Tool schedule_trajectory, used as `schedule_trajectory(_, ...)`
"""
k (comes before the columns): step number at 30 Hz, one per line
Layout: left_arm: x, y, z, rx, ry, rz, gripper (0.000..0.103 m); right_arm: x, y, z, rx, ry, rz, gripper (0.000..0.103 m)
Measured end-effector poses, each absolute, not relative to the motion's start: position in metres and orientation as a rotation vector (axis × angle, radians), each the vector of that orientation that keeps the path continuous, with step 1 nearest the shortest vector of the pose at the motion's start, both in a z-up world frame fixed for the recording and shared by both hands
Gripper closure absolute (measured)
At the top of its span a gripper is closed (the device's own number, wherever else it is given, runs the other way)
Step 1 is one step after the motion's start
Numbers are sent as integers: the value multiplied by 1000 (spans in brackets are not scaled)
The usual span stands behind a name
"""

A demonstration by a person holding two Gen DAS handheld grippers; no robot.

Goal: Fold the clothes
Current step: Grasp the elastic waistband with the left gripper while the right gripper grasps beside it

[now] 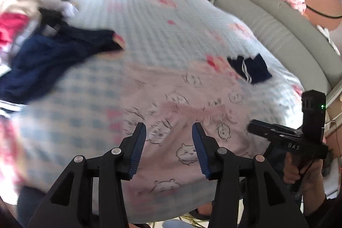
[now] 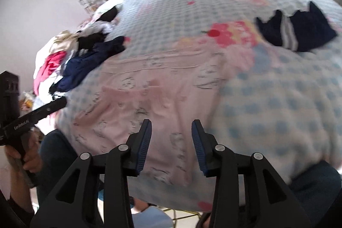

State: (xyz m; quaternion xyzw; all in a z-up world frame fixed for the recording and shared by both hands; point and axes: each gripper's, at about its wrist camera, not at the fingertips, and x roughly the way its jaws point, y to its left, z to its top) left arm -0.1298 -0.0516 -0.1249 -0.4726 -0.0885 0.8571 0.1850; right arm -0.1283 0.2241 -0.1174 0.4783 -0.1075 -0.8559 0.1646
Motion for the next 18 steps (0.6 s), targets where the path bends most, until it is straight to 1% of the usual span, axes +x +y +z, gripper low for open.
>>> schedule_trajectory(4,-147,-45,-158,-1512,-154,2423,57,-140,210,-144,1510,-192,-2434,63)
schedule_trajectory(7,-146,-57,-154,-1430,-290,2383,57,-139,219,-141,1474,-251,-2431,63)
schedule_trajectory(9,-145,-55,-149,-1372,-303,2361,56,-143,218,-134,1435,-246,-2429,61)
schedule_trajectory(11,-149,-49,-148,-1339,-270,2357,56,-150,213,-129,1400,-238,-2402,59)
schedule_trajectory(15,-171,-38,-168,-1428,-249,2269,56,-168,193,-137,1412,-203,-2323,57)
schedule_trajectory(16,-173,-35,-171,-1430,-230,2266,60,-171,186,-142,1422,-173,-2307,58)
schedule_trajectory(17,-173,-33,-172,-1423,-200,2273,74,-172,180,-146,1430,-145,-2296,62)
schedule_trajectory(18,-171,-31,-170,-1411,-181,2280,81,-171,175,-149,1434,-111,-2297,78)
